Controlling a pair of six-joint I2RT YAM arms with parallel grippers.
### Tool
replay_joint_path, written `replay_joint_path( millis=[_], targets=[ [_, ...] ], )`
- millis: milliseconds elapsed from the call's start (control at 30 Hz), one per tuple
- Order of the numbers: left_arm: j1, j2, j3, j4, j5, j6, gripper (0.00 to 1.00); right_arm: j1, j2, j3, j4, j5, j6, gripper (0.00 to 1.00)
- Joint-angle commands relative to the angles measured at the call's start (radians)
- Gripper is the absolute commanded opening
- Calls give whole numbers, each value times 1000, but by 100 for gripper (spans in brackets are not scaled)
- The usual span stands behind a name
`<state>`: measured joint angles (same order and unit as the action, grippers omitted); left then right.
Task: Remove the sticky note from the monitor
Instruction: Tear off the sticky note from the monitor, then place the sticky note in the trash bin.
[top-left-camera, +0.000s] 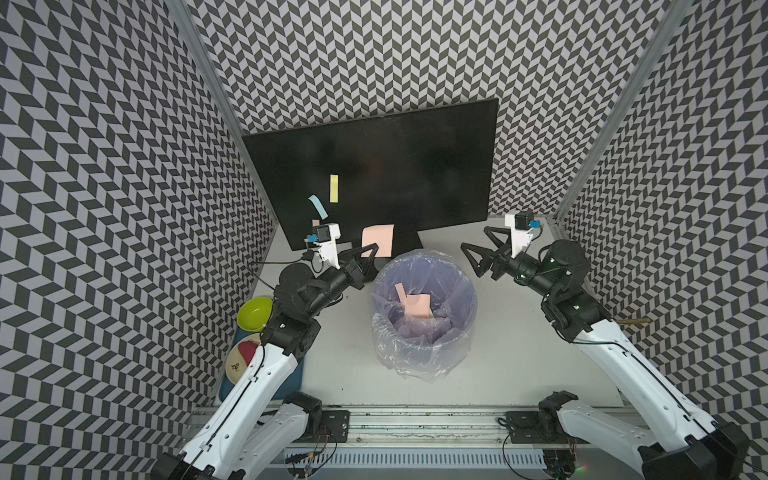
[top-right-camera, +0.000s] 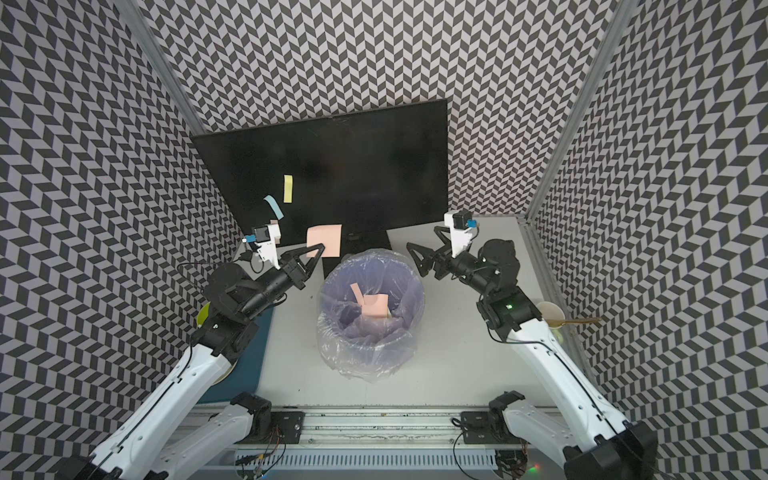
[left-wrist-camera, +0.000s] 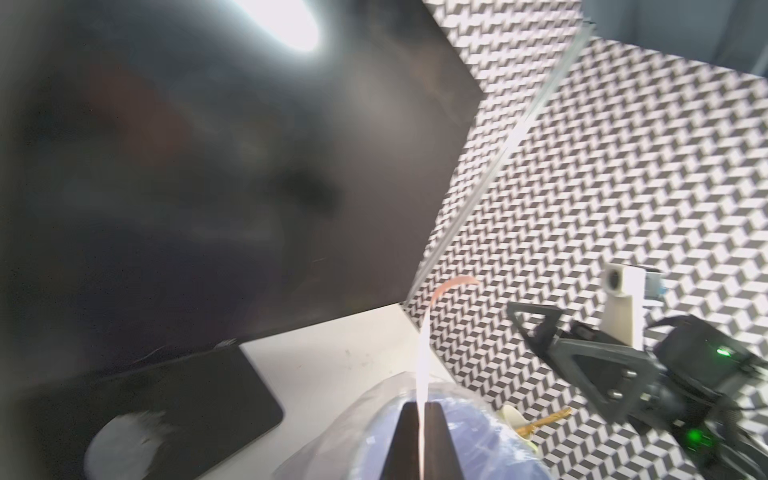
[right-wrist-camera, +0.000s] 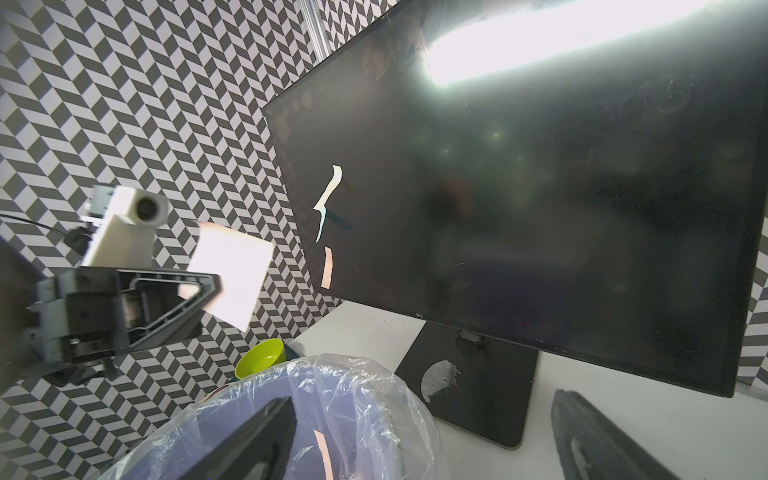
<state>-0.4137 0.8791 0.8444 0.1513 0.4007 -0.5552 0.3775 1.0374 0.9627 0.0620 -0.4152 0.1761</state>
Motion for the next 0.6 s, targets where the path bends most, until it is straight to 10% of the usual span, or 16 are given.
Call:
replay_joint_path(
  millis=[0, 167, 567],
  targets=[
    [-113, 30, 75, -136, -36, 198, 0, 4, -2, 16, 55, 11, -3, 99],
    [-302, 80, 119, -225, -152, 356, 3, 4, 0, 19, 52, 18, -6, 99],
    [-361, 164, 241, -399, -339, 498, 63, 4, -8, 26, 31, 43, -22, 99]
  ],
)
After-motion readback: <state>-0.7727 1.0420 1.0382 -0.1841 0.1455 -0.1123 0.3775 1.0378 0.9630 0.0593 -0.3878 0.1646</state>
